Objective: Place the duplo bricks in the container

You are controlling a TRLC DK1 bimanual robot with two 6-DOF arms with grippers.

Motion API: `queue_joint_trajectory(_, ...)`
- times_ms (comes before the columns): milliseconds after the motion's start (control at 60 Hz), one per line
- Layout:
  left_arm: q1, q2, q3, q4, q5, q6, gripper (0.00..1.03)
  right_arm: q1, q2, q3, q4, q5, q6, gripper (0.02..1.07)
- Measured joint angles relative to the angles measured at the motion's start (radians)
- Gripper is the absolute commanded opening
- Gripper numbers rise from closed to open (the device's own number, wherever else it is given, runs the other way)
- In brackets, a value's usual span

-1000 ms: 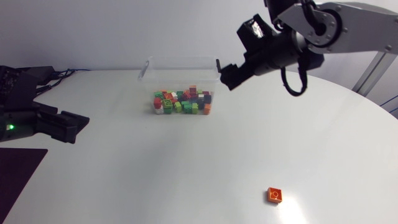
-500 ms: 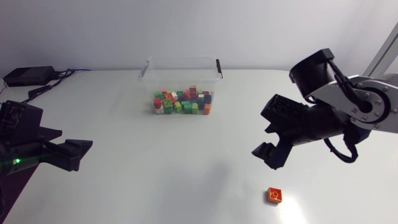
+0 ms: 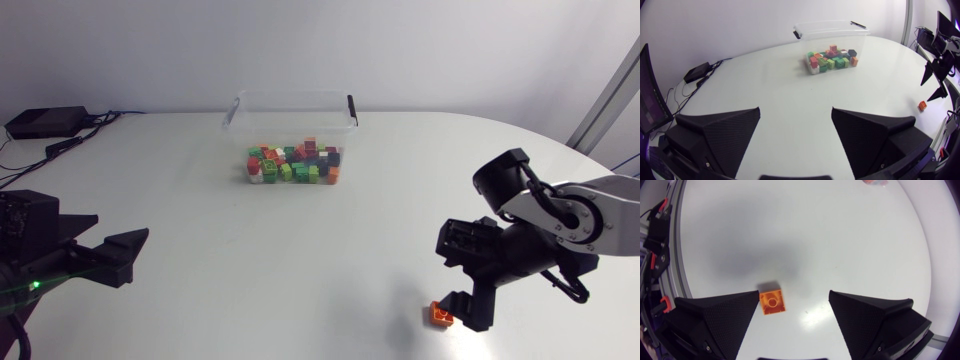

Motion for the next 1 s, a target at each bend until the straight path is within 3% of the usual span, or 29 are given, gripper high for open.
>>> queue_joint_trajectory(350, 0.017, -0.025, -0.068, 0.103, -0.003, -0.029, 0.99, 0.001, 0.001, -0.093, -0.009, 0.009, -0.115, 1.0)
queue_joint_trajectory(617, 0.026, -0.124, -0.124, 0.126, -0.011, -0.048, 0.99, 0.002, 0.093, -0.1, 0.063, 0.011, -0.142, 0.95)
queue_joint_trajectory(783, 0.064, -0.18, -0.157, 0.144, -0.016, -0.048, 0.99, 0.002, 0.114, -0.106, 0.083, 0.011, -0.156, 0.7)
queue_joint_trajectory(883, 0.066, -0.207, -0.181, 0.152, -0.023, -0.048, 0.99, 0.002, 0.114, -0.112, 0.087, 0.008, -0.16, 0.36)
queue_joint_trajectory(917, 0.067, -0.218, -0.187, 0.152, -0.026, -0.048, 0.99, 0.002, 0.114, -0.117, 0.088, 0.007, -0.162, 0.29)
queue_joint_trajectory(1000, 0.067, -0.24, -0.196, 0.171, -0.034, -0.048, 0.99, 0.002, 0.105, -0.125, 0.079, 0.006, -0.164, 0.29)
